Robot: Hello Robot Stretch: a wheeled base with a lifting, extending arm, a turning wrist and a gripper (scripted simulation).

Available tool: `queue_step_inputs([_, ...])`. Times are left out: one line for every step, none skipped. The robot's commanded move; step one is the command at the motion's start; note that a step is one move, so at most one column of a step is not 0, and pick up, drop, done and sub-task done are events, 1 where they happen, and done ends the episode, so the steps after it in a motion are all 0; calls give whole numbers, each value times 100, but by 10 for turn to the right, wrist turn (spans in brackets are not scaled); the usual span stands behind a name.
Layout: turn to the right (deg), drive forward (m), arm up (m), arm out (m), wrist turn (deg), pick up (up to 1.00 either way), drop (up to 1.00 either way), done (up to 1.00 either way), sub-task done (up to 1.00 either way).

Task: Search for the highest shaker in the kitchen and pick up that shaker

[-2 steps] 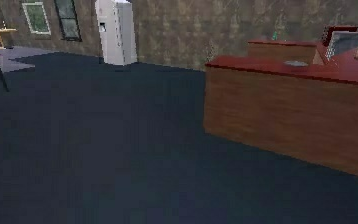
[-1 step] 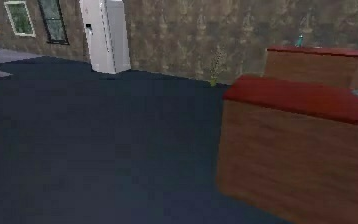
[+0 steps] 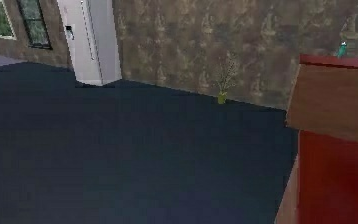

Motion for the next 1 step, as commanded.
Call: queue_step_inputs([-30, 0, 0, 0, 0, 0, 0, 0, 0])
